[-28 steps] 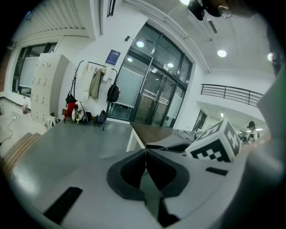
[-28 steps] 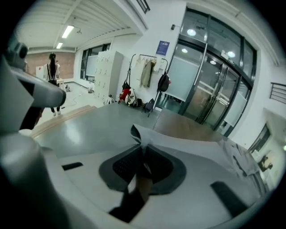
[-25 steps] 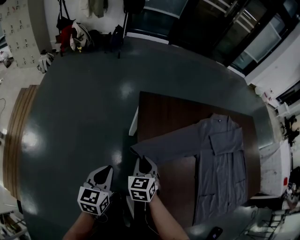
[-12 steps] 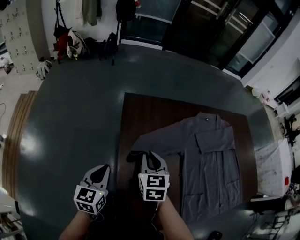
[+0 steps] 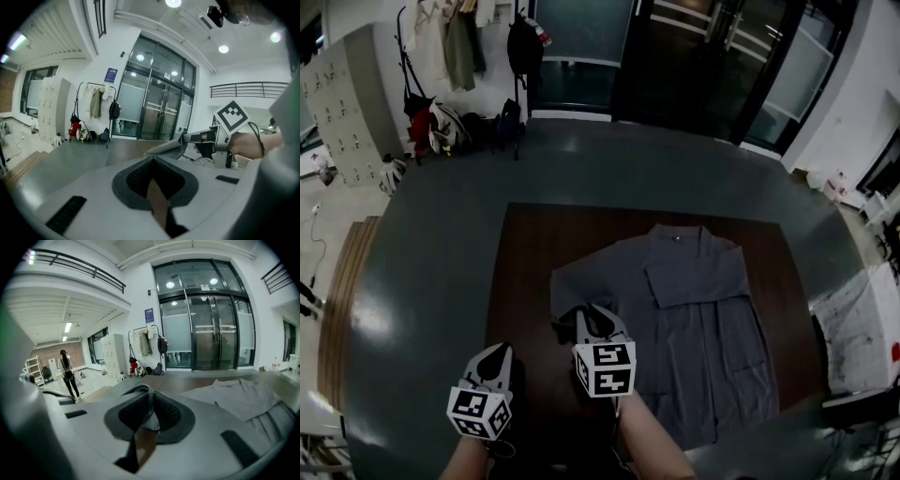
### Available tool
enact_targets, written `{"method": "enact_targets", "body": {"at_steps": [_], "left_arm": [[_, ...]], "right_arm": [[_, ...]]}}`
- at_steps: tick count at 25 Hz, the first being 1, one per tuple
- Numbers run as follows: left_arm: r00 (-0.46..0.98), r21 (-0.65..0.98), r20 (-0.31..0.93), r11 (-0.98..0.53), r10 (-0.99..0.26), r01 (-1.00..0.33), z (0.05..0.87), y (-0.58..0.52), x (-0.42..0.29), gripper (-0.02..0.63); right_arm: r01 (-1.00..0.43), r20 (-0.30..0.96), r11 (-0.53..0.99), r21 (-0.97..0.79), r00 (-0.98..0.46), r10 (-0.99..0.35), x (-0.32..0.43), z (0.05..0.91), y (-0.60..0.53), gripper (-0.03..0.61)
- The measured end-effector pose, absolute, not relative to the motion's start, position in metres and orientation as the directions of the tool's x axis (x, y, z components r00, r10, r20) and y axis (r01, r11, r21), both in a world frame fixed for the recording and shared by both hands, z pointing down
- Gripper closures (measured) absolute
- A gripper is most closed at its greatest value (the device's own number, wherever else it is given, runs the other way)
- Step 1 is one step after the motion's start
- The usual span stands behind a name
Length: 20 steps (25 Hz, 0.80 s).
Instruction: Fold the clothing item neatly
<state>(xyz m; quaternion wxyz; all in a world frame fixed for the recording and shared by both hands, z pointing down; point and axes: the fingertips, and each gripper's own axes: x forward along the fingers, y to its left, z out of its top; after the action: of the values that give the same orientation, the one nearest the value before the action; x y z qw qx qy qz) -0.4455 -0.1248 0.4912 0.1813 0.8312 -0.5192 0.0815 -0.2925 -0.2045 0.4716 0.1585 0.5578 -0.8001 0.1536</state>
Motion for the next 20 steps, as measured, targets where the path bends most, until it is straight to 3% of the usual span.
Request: {"method": "enact_targets", "body": {"at_steps": [14, 20], "left_arm": [[0.404, 0.149, 0.297, -0.375, -0.865, -0.915, 0.469, -0.114, -0.393, 0.604], [0.478, 0.199, 0.272, -0.437, -0.835, -0.877, 0.464, -0.118, -0.383, 0.604]], "right_arm": [[-0.954, 0.393, 0.281, -0.105, -0.3, -0.869, -0.215, 0.464, -0.198, 0.551], [-0.972, 0.403, 0.233, -0.032, -0.226, -0.887, -0.208, 0.466, -0.186, 0.558]]}}
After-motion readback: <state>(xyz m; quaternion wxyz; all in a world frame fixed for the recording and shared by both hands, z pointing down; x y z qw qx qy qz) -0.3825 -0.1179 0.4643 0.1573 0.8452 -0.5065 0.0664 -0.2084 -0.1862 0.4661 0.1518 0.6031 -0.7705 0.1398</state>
